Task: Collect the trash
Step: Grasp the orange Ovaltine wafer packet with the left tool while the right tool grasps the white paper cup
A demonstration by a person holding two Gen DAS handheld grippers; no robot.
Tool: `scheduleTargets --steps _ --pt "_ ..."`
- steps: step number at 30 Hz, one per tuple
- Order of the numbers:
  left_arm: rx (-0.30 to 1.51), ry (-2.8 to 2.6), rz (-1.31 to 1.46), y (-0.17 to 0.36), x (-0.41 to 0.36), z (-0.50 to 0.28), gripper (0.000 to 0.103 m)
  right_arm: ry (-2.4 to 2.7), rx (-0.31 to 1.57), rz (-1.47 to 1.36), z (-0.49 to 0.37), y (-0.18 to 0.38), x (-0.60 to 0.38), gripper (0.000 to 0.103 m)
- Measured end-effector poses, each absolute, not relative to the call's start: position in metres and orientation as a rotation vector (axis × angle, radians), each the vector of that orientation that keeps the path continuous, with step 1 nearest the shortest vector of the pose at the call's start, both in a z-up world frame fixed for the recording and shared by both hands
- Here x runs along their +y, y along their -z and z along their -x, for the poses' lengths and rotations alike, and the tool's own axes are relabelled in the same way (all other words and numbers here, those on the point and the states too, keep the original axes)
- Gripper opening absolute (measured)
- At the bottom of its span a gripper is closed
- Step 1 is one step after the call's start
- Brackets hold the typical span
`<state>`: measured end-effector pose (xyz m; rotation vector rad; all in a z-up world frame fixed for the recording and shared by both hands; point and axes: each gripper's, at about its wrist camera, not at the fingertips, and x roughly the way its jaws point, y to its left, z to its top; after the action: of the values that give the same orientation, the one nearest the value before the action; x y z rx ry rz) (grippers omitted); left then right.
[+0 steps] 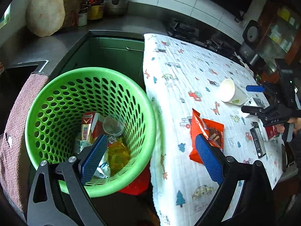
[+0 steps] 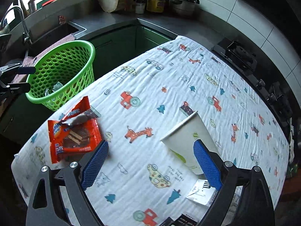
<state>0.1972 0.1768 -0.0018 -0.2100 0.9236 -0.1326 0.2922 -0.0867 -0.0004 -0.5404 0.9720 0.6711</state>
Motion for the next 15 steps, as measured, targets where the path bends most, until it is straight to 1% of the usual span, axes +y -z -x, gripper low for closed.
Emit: scheduleTargets --steps 8,15 --pt "0.946 0.217 0.160 0.003 0.137 -0.208 0.093 -0.684 0.995 0.766 -0.317 0.024 -0.092 0.089" --pt "0.965 0.277 0.108 0.008 0.112 -0.215 0.093 -0.706 1.003 0.883 -0.337 0.047 -0.088 0.090"
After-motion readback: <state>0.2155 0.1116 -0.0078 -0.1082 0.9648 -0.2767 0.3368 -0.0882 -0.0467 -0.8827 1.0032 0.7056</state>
